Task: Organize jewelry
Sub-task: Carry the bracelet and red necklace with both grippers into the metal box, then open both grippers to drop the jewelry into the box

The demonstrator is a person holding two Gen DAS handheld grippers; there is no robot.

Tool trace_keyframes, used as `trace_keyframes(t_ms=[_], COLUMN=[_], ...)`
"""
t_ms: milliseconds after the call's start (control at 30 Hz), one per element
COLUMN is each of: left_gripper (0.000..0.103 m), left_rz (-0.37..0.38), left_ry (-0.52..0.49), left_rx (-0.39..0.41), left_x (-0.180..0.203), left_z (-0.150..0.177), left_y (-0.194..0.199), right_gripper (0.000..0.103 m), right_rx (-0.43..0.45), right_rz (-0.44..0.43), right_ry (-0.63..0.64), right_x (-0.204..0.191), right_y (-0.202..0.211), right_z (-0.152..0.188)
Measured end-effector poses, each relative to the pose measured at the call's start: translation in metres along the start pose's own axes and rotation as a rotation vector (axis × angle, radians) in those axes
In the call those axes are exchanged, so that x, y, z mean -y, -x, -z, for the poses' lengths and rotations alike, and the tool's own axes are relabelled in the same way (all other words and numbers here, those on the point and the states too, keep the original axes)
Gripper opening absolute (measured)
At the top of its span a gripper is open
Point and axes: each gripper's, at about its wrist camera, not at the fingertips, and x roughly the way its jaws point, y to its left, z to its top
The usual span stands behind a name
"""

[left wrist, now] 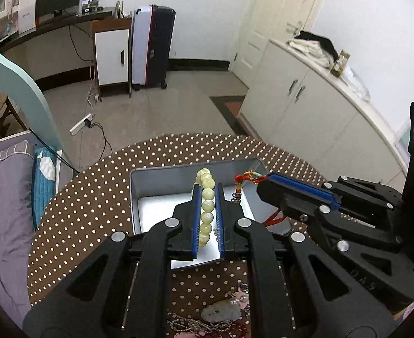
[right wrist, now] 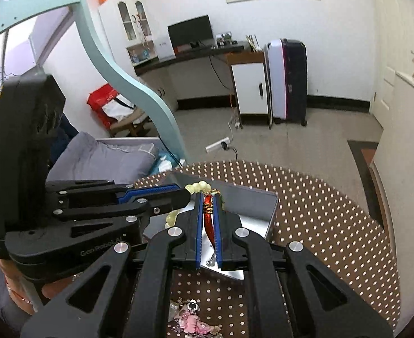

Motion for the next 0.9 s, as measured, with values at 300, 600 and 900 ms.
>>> trace_keyframes(t_ms=[300, 600, 900], left_gripper=[0.011, 0.043, 0.059], left_rz=[-0.008, -0.027, -0.115], left_ry=[-0.019, -0.046, -0.099], left_rx=[-0.007, 0.033, 0.097], left_x=[0.003, 0.001, 0.009], left_z=[0.005, 0.029, 0.092], left_y=[0.000, 0.037, 0.077], right_gripper=[0.015, 0.027, 0.032], right_rx=[-0.006, 0.044, 0.036], right_rz=[0.015, 0.040, 0.050], right_ry=[-0.012, 0.005, 0.047], right_x=[0.001, -0.003, -0.023], right_y=[0.004, 0.042, 0.072], right_z=[0.006, 0.023, 0.073])
